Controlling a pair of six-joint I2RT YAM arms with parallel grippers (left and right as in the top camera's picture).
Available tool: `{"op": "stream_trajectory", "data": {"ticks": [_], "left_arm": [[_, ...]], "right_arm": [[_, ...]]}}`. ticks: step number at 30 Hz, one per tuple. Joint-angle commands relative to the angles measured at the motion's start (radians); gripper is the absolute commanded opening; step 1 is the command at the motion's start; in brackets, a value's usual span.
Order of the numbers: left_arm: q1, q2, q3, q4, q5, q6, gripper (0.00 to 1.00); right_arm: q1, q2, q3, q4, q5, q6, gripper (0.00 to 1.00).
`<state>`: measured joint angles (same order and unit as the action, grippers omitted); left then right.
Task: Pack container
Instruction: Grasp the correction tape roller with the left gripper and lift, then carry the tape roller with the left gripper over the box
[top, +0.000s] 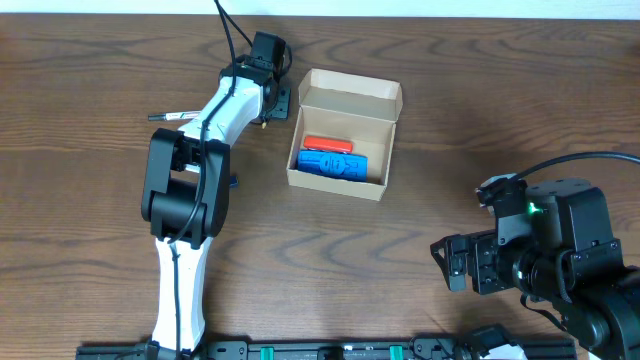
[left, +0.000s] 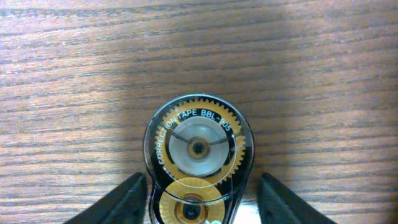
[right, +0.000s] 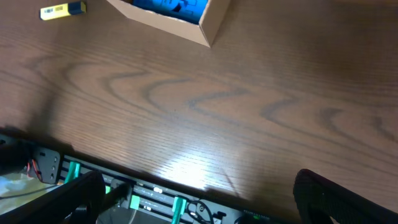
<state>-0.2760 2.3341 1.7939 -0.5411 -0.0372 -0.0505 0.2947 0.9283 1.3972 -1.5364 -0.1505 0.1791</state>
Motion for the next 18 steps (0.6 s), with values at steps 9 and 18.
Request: {"op": "stream_trajectory", "data": {"ticks": [9,18], "left_arm": [[0.008,0.029,0.001,-0.020,-0.019,0.002,0.38],[0.009,-0.096,0.003,-0.066,-0.100,-0.024,0.31]], "right_arm": [[-0.008,0.001,0.000,-0.001,-0.008,0.010,0.99],[-0.008,0.001,0.000,-0.001,-0.008,0.010,0.99]]}}
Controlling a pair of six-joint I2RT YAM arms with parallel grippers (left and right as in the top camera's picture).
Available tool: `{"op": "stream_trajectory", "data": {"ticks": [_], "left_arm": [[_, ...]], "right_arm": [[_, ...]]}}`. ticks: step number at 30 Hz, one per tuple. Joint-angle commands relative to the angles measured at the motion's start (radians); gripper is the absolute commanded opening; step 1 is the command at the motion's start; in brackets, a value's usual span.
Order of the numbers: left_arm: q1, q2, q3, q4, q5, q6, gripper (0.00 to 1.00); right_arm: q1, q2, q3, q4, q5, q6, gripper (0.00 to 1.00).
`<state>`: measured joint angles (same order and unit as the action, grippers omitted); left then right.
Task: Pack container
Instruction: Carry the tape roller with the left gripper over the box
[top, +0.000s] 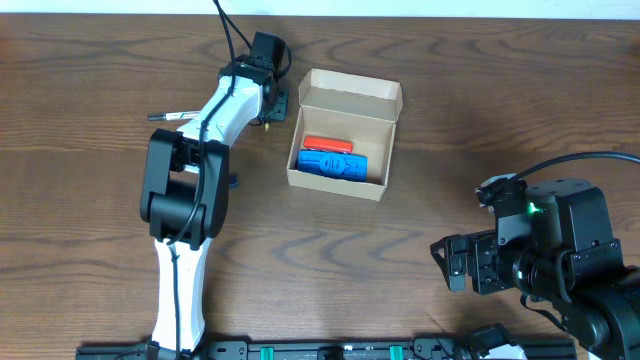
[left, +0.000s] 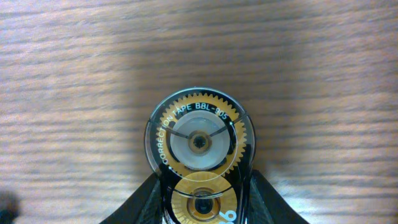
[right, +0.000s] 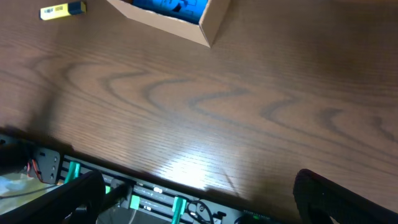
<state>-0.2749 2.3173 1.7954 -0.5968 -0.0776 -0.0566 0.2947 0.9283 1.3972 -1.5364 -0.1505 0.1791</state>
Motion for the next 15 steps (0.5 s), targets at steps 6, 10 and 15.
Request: {"op": "stream_trajectory", "data": {"ticks": [6,10,15], "left_arm": [[0.008,-0.255,0.001,-0.083,-0.076,-0.018,0.26],[0.006,-0.367,0.001,-0.167,-0.059,0.004,0.25],[-0.027,-0.488,0.001,-0.292,0.040,0.161,0.24]], "right_arm": [[-0.008,0.001,0.000,-0.001,-0.008,0.010,0.99],[-0.008,0.001,0.000,-0.002,-0.008,0.010,0.99],[-0.008,0.001,0.000,-0.001,-0.008,0.010,0.99]]}}
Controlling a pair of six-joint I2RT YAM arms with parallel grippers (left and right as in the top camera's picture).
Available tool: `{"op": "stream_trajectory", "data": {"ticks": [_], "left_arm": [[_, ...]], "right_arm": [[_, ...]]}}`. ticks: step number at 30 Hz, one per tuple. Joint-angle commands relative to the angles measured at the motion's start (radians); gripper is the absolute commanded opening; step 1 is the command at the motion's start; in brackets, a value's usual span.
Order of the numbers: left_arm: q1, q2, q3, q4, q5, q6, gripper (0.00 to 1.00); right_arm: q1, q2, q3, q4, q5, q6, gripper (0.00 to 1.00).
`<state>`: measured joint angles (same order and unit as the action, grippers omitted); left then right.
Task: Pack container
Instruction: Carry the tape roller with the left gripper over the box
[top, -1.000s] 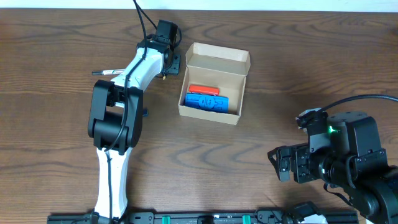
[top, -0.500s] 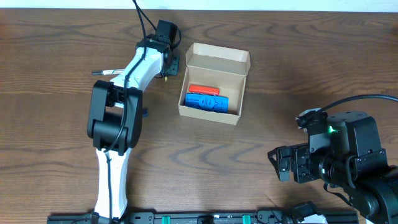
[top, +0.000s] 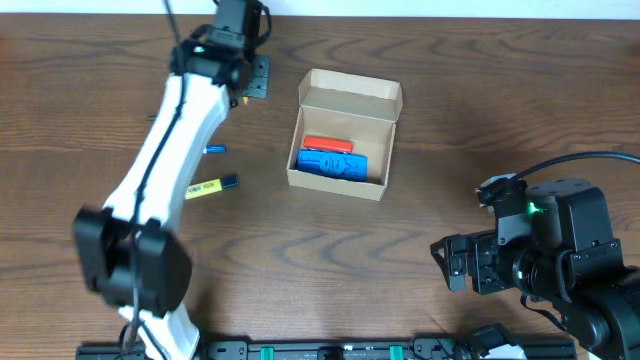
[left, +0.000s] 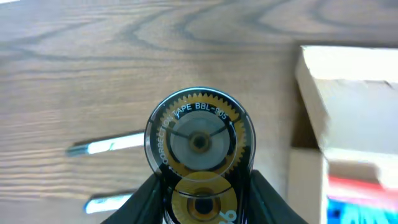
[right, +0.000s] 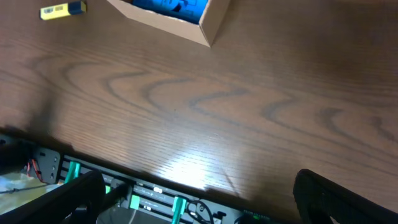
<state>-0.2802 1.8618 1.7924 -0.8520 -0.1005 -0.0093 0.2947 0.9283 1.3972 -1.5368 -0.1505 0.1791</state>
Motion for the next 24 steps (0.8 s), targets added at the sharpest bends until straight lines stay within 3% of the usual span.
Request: {"op": "stream_trajectory", "data": {"ticks": [1,6,10,18,24], "left_arm": [[-0.034,-0.048,0.004,-0.061,0.087,0.170,0.24],[-0.120,-0.091,0.004,-0.211,0.251,0.505,0.26],[-0.200,-0.080,0.004,-0.309,0.337,0.688,0.27],[-0.291,0.005,0.003,-0.314,0.369,0.977,0.31],[-0.287,0.108,0.003,-0.215,0.298,1.077,0.26]], "right_arm": [[-0.008,0.001,0.000,-0.001,-0.008,0.010,0.99],[-0.008,0.001,0.000,-0.001,-0.008,0.010,0.99],[-0.008,0.001,0.000,-0.001,-0.008,0.010,0.99],[-0.008,0.001,0.000,-0.001,-0.008,0.010,0.99],[-0.008,0.001,0.000,-0.001,-0.008,0.010,0.99]]}}
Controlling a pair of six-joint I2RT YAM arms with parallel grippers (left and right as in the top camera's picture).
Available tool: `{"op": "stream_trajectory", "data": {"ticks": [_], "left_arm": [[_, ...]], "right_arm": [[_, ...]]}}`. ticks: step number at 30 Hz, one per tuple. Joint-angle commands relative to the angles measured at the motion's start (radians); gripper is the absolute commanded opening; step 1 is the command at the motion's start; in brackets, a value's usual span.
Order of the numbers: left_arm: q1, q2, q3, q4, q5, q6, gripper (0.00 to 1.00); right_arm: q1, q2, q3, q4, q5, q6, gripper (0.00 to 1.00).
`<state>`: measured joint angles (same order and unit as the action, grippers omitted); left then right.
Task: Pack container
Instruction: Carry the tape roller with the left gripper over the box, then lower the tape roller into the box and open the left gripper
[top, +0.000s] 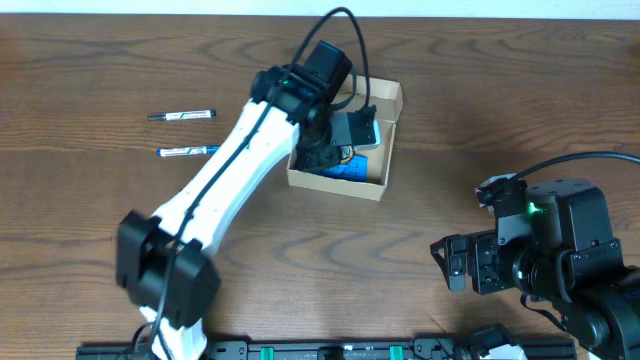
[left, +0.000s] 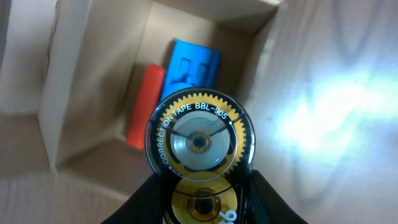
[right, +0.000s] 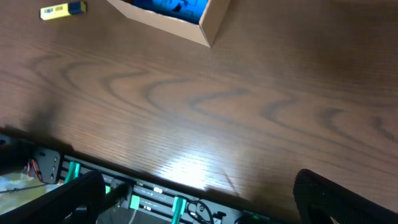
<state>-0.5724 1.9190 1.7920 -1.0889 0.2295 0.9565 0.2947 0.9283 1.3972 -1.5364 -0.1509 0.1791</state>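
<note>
A round black correction tape dispenser (left: 199, 140) with gold gears sits between the fingers of my left gripper (left: 202, 200), which is shut on it. It hangs above the open cardboard box (left: 263, 65). Inside the box lie a blue object (left: 193, 65) and an orange marker (left: 145, 106). From overhead, my left gripper (top: 355, 130) is over the box (top: 335, 184), and part of the blue object (top: 347, 169) shows beneath it. My right gripper (right: 199, 205) stands open near the table's front right, holding nothing.
Two pens (top: 182, 116) (top: 186, 151) lie on the table left of the box. A yellow highlighter (right: 62, 10) shows in the right wrist view; overhead, my left arm hides it. The right arm (top: 535, 260) sits at the front right corner.
My left gripper, still shut on the correction tape, was above the table left of the box's back corner; now it is over the box's inside. The right arm has not moved.
My left gripper stood open around the correction tape on the table left of the box. Then it was shut on the tape. Then it held the tape up beside the box, and now holds it over the box's contents.
</note>
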Motion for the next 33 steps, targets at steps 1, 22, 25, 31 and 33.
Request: {"op": "stream_trajectory", "data": {"ticks": [1,22,25,31,33], "left_arm": [[0.007,0.065,0.004,0.037,-0.039,0.126,0.23],[0.040,0.219,0.004,0.153,-0.022,0.219,0.24],[0.040,0.220,0.004,0.157,-0.017,0.219,0.25],[0.042,0.219,0.004,0.158,-0.019,0.213,0.35],[0.042,0.219,0.004,0.158,-0.019,0.207,0.47]], "right_arm": [[-0.008,0.001,0.000,-0.002,-0.007,0.010,0.99],[-0.008,0.001,0.000,-0.001,-0.007,0.010,0.99],[-0.008,0.001,0.000,-0.001,-0.007,0.010,0.99],[-0.008,0.001,0.000,-0.001,-0.007,0.010,0.99],[-0.008,0.001,0.000,-0.001,-0.007,0.010,0.99]]}}
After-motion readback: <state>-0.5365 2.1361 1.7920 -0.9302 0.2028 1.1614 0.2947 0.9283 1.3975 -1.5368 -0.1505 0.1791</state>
